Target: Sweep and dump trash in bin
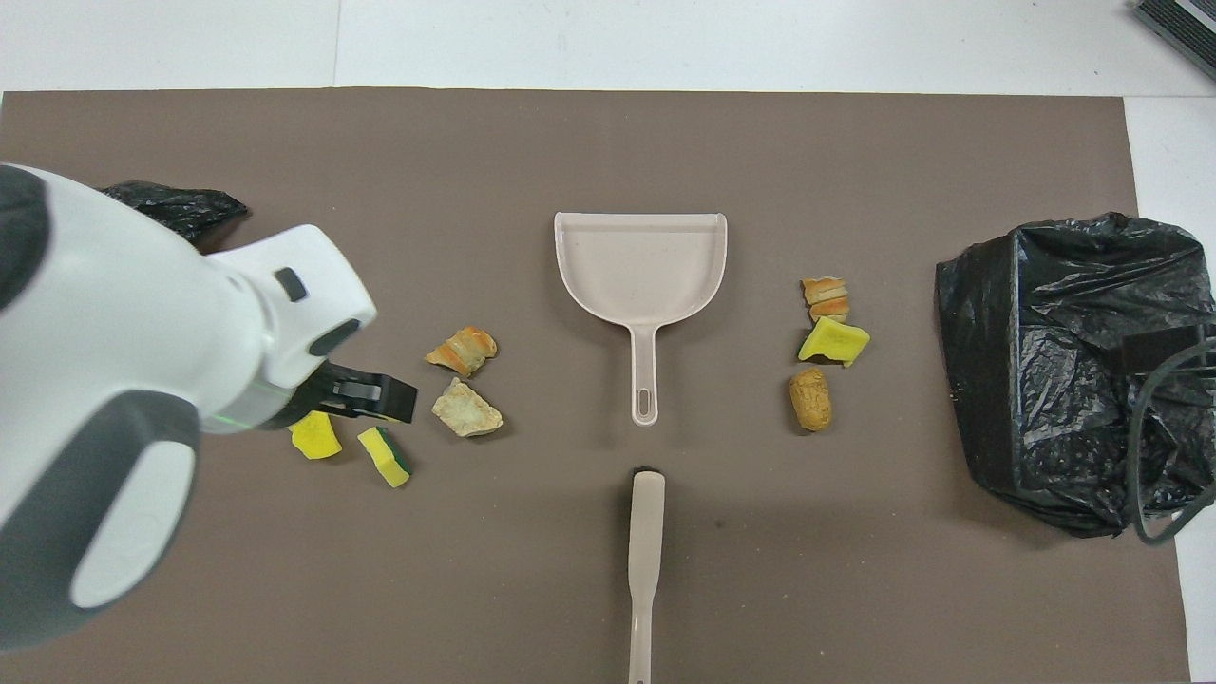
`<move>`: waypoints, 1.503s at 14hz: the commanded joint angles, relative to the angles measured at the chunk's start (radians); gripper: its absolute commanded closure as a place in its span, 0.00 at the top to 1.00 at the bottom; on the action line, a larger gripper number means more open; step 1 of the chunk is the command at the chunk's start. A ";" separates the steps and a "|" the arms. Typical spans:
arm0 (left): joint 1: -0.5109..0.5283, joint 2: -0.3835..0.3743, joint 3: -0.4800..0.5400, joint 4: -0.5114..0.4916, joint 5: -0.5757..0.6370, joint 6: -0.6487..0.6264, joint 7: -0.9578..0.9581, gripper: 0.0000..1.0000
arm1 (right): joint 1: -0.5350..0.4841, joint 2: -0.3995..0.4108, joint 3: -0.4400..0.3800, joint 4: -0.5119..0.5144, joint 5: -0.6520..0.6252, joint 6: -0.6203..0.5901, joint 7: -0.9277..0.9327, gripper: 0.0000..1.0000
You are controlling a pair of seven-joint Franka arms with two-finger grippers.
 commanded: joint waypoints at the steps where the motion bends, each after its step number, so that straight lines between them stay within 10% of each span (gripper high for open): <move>1: -0.128 -0.049 0.020 -0.100 -0.006 0.073 -0.104 1.00 | -0.003 -0.025 0.002 -0.025 -0.003 -0.008 -0.027 1.00; 13: -0.532 -0.070 0.020 -0.524 -0.004 0.533 -0.442 1.00 | -0.004 -0.027 0.002 -0.025 -0.003 -0.011 -0.028 1.00; 21: -0.739 0.091 0.020 -0.559 0.006 0.666 -0.592 1.00 | -0.004 -0.030 0.002 -0.027 -0.003 -0.013 -0.028 1.00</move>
